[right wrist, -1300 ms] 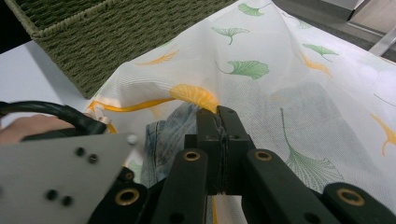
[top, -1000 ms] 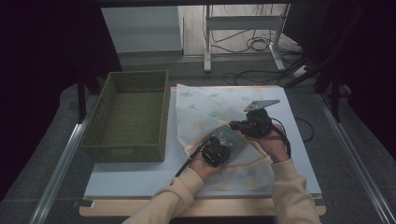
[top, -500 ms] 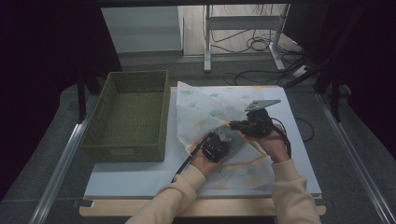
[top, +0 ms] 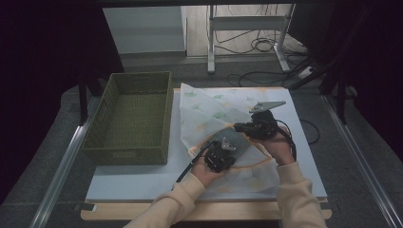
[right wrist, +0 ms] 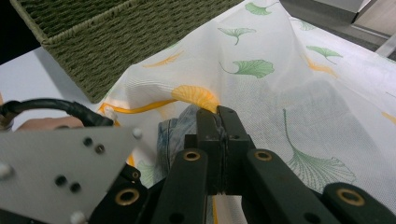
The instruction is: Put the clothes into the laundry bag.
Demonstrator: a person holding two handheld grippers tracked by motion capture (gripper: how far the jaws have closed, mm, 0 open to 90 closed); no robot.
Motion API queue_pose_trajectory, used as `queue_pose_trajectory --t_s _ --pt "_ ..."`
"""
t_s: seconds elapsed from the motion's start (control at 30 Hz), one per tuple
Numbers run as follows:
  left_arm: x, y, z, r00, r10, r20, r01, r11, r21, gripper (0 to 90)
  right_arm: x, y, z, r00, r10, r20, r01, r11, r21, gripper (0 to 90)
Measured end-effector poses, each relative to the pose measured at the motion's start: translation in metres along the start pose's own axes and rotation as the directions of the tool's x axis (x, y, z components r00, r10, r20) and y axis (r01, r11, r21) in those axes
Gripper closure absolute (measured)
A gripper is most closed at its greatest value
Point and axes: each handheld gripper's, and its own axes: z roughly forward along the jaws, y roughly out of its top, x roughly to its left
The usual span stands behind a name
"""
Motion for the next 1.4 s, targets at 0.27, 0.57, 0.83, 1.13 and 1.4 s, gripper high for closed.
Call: queue_pose_trajectory --t_s 0.27,0.57,0.83,1.13,1.4 --pt "0.002 -0.001 0.012 0.9998 -0.015 -0.013 0.015 0.9997 0.019 90.0 0.0 0.0 -0.001 1.0 0.002 0.001 -0.002 1.0 -0.001 89.1" --pt "0.003 0.005 0.017 0.998 -0.001 -0.064 0.002 0.9999 0.013 90.0 0.001 0.001 -0.003 1.0 -0.001 -0.006 0.001 1.0 -0.006 89.1" --pt "0.01 0.009 0.02 0.9924 -0.013 -0.123 0.013 0.9999 0.0 90.0 0.002 0.002 -0.004 1.0 0.0 -0.008 0.0 1.0 -0.01 89.1" --pt "0.016 0.013 0.021 0.9865 -0.033 -0.16 0.032 0.9995 -0.006 90.0 0.002 0.002 -0.005 1.0 0.001 -0.006 -0.001 1.0 -0.014 89.1" --pt "0.009 0.003 0.004 0.9917 -0.024 -0.126 0.021 0.9995 -0.026 89.7 0.0 0.0 -0.003 1.0 0.004 -0.005 -0.004 1.0 -0.005 89.1"
